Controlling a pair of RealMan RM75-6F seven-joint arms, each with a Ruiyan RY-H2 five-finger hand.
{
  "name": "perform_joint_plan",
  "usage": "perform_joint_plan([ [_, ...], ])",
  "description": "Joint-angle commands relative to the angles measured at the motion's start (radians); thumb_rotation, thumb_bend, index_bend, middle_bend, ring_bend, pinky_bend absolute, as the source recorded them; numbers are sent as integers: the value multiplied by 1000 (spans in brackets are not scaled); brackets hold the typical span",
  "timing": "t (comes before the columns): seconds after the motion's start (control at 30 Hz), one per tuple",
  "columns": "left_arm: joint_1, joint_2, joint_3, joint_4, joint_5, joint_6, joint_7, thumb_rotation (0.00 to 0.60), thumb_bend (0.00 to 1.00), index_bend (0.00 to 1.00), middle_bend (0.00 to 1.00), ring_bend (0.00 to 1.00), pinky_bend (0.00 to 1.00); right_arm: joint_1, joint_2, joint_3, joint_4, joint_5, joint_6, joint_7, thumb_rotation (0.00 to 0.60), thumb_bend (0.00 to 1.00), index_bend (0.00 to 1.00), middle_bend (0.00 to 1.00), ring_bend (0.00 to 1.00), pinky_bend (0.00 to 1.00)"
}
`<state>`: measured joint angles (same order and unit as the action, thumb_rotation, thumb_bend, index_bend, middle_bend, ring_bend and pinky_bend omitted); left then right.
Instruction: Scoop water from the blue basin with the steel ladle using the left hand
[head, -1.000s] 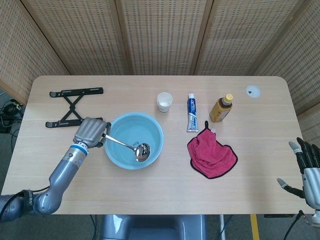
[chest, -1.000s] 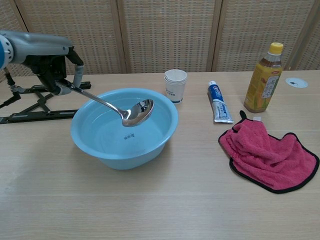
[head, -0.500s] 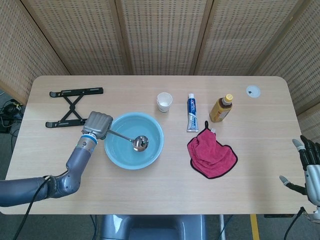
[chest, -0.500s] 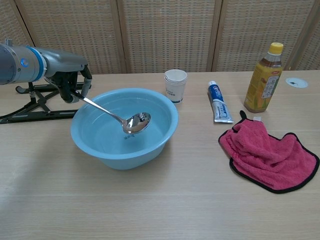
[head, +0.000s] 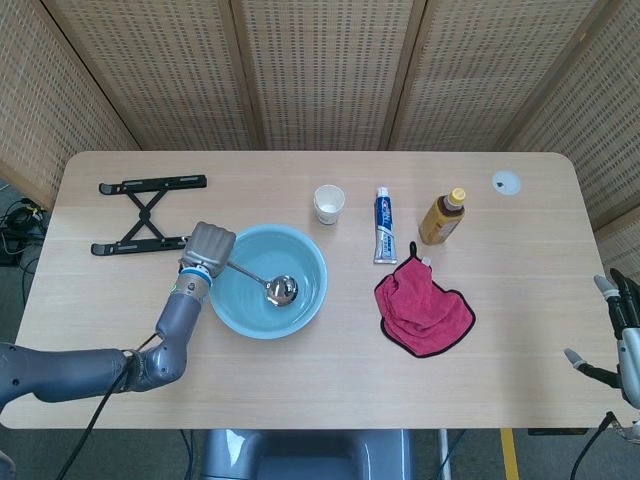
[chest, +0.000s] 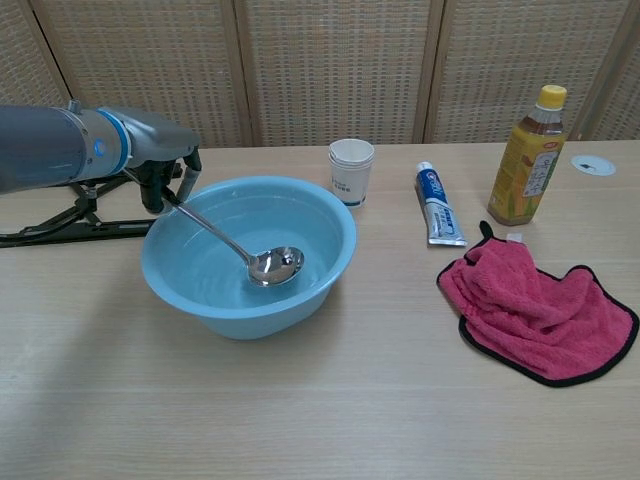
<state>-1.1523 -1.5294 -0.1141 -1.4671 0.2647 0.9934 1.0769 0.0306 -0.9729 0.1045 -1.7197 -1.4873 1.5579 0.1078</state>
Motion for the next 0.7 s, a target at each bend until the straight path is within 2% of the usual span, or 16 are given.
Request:
perform_joint_plan([
  [0.03, -33, -49, 12, 45, -26, 19, 53, 600, 726, 806, 912, 872, 934, 1, 3, 3, 6, 9, -6, 13, 600, 0, 0, 0, 0, 0],
  [0.23, -63, -110, 21, 106, -38, 28, 111, 600, 726, 808, 912, 872, 934, 2, 6, 8, 14, 21, -14, 28, 600, 0, 0, 0, 0, 0],
  [0.7, -80, -160, 2, 165, -56, 16, 142, 600, 726, 812, 912, 872, 934, 7, 9, 17, 24, 43, -29, 46, 600, 0, 0, 0, 0, 0],
])
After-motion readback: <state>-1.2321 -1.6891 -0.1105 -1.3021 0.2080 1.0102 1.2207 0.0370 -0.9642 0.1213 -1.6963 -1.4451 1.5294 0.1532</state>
